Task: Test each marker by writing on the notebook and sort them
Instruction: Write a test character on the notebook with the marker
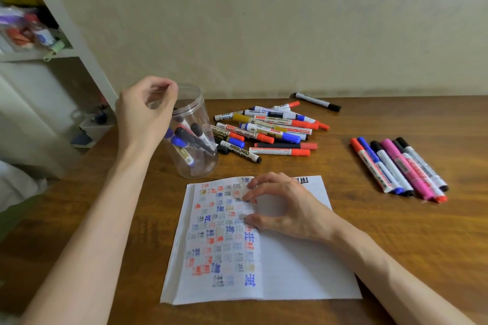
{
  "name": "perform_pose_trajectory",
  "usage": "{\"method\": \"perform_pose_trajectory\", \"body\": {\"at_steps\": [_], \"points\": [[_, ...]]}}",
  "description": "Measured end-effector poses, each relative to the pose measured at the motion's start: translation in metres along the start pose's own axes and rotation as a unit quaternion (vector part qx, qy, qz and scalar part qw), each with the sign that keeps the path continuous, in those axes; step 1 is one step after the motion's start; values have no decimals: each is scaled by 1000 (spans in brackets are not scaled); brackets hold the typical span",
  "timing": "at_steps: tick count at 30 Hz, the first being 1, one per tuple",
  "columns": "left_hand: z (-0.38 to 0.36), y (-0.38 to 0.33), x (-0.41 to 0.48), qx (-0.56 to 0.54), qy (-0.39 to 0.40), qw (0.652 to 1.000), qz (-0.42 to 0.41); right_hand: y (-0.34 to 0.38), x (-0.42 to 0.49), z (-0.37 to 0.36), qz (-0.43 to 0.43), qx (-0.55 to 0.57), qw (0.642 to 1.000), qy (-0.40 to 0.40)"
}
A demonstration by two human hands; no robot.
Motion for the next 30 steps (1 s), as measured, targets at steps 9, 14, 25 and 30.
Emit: {"method": "perform_pose_trajectory", "body": {"at_steps": [9, 14, 25, 30], "points": [[-7, -46, -48, 13, -127, 977, -169, -1, 0, 0, 6, 4, 1000, -8], [-64, -59, -84, -56, -8, 983, -174, -3, -4, 8, 1, 41, 998, -45], [-153, 12, -107, 265, 301, 915, 26, -31, -13, 37, -68, 19, 984, -162], [-155, 14, -102, 279, 287, 916, 1, -33, -13, 39, -77, 12, 983, -168]]}}
Point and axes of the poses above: each hand's wrist, its own x-axis towards the middle knuckle, its own z-axis out of the back of the hand, y = z × x, the point moved 6 cm from there along x, towards the middle knuckle, and after that the axes turned 7 degrees about -x, right-handed, at the moved point
